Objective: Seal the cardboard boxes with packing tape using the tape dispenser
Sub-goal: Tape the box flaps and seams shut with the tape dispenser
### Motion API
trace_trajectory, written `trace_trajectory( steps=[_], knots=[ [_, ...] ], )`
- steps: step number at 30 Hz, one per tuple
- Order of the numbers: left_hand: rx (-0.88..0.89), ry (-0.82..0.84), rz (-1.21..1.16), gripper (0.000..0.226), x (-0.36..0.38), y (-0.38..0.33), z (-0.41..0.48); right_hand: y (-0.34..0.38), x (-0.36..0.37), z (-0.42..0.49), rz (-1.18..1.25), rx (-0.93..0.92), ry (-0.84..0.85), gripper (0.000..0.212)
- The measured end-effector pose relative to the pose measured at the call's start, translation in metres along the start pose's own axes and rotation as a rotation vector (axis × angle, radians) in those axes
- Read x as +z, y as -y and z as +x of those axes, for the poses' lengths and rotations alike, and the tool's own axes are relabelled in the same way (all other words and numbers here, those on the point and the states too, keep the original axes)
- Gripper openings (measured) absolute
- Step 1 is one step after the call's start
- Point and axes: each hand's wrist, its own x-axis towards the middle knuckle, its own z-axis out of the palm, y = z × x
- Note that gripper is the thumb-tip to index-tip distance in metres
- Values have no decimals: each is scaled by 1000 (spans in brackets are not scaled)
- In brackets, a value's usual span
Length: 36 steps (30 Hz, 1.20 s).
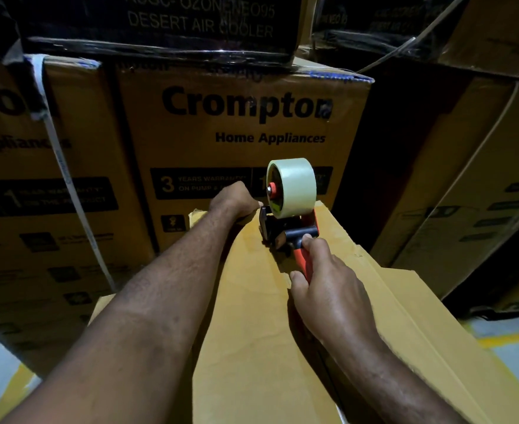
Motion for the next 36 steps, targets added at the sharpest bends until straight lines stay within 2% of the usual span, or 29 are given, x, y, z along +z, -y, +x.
trace_trajectory(
  steps=[3,6,10,14,18,22,26,31,34,36],
  knots=[
    [112,-118,50,14,6,0,-10,0,-6,4,-2,3,38,52],
    [105,26,5,25,0,1,-15,-2,-9,6,-11,-1,69,52],
    [92,186,-195,34,-12,9,-10,-1,-9,7,-6,-3,81,51],
    [104,228,-123,36,-10,9,-6,2,-11,6,-5,-2,91,50],
    [39,188,-108,28,-3,6,-1,5,-13,4,25,22,109,51],
    [65,137,13,26,0,6,-6,14,-18,7,108,106,118,47],
    [103,28,153,33,3,4,-16,17,-27,-3,2,57,142,45],
    [126,35,148,23,-2,4,-25,20,-37,-25,-106,-6,163,45],
    [171,29,159,27,-1,10,-31,20,-45,-40,-106,11,172,50],
    [203,-25,115,41,-1,12,-35,20,-46,-50,-114,2,173,51]
  ],
)
